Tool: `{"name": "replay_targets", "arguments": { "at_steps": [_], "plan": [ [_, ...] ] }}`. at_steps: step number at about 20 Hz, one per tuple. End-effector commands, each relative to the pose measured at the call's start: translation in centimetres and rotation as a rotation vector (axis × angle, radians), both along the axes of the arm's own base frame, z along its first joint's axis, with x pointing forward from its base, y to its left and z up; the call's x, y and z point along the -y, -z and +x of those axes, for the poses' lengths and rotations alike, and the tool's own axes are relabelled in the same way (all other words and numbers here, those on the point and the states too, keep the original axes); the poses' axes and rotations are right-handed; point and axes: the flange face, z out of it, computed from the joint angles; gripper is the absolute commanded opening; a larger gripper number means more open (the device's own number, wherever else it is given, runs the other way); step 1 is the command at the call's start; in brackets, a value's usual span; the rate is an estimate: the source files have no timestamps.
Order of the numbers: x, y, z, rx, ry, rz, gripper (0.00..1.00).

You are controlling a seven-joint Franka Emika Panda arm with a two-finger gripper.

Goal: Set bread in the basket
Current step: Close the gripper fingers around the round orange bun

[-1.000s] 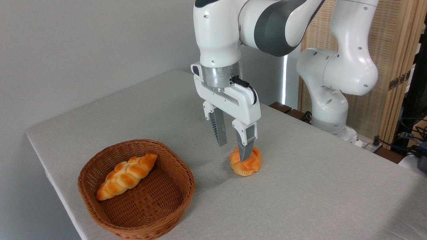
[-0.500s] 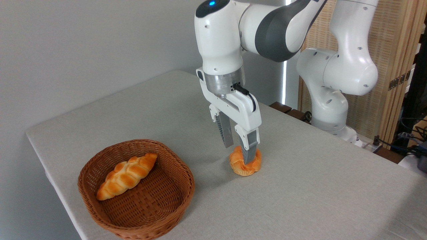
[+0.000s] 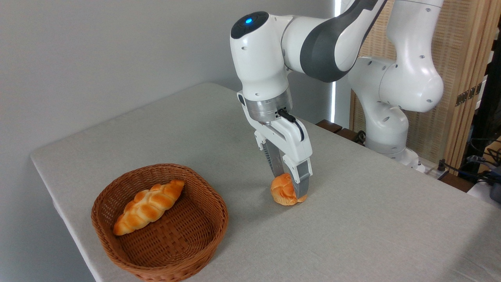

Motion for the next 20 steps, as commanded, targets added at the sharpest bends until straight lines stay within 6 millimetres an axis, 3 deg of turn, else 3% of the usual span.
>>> {"name": "replay_targets", "arguments": {
  "at_steps": [1, 3, 6, 10, 16, 20],
  "plan": [
    [-0.4, 0.4, -0.6, -0.024, 0.022, 0.008, 1.00],
    [-0.5, 0.4, -0.6, -0.024, 0.020, 0.007, 0.95],
    [-0.5, 0.2, -0.5, -0.021, 0.021, 0.009, 0.66],
    [-1.5, 0.3, -0.7, -0.034, -0.001, 0.000, 0.53],
    [-1.5, 0.2, -0.8, -0.038, -0.004, 0.001, 0.41],
    [-1.5, -0.1, -0.7, -0.030, -0.008, 0.000, 0.41]
  ]
}}
